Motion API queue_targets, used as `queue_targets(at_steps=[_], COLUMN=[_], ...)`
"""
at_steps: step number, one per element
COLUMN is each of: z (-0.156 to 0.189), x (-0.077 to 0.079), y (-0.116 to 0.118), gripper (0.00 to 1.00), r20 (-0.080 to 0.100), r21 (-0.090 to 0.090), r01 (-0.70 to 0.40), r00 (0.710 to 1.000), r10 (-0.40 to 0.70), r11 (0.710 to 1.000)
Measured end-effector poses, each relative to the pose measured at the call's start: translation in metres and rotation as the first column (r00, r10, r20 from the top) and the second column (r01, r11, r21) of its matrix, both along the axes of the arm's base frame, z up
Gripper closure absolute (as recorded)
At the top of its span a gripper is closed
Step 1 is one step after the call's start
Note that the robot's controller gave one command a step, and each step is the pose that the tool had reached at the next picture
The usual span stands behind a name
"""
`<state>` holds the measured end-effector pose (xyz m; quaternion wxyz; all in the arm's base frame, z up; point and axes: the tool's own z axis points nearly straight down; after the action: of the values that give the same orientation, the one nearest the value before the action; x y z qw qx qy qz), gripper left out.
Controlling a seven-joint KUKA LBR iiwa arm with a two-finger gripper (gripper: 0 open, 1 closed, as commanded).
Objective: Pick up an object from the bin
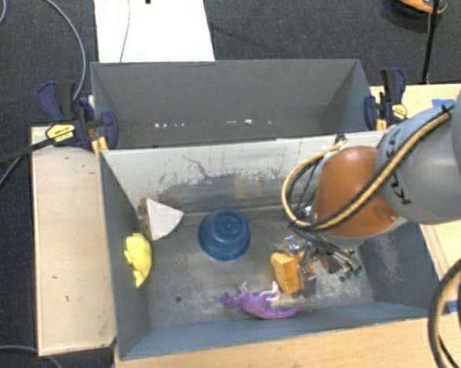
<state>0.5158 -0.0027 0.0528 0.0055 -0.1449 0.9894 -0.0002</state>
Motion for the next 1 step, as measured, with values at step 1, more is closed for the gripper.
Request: queue_targets(at_steps=[1], z=[0.0023], x=[0.0006], y=[-0.0005], gripper=[1.00], r20=[0.001], r21=[-0.001], r01=[-0.008], r00=[1.000], r10=[0.008], r11=[1.000])
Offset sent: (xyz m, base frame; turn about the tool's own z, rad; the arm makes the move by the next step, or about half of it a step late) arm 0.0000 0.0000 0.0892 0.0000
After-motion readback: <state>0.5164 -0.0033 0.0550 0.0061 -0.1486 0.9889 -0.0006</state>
